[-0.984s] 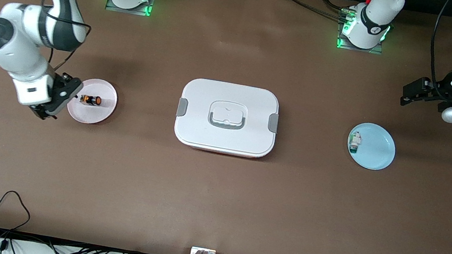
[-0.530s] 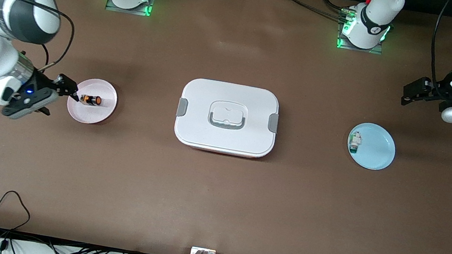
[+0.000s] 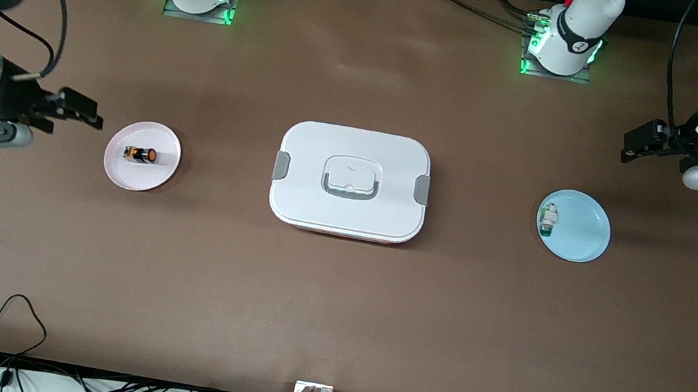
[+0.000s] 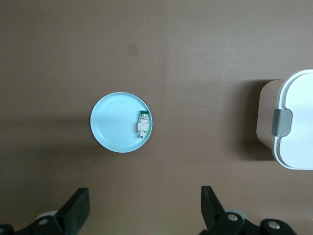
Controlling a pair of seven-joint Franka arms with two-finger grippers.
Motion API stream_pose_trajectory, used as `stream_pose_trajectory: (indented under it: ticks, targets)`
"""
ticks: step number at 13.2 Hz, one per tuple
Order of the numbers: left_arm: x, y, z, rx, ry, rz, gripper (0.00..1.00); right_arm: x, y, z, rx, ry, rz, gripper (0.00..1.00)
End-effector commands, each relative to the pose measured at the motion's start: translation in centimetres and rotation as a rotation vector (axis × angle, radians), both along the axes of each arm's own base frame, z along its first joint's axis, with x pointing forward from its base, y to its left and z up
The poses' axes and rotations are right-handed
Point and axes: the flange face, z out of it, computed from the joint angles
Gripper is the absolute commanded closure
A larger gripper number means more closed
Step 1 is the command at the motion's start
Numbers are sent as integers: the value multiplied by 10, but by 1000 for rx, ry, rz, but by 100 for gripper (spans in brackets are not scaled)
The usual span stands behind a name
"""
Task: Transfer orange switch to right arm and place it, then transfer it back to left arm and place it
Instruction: 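Open the right gripper and lift it away from the plate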
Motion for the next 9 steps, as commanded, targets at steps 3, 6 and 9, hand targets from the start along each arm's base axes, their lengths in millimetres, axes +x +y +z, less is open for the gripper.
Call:
stream_pose_trajectory:
  ticks: [3,6,9]
  targets:
    - [3,1,5,25,-2,-6,0,-17,-26,48,-161,70,-16,0]
    - [3,0,5,22,-2,-5,0,-22,-86,47,-166,80,-128,0]
    - [3,1,5,20,-2,-6,0,-27,-103,47,-204,43,-182,0]
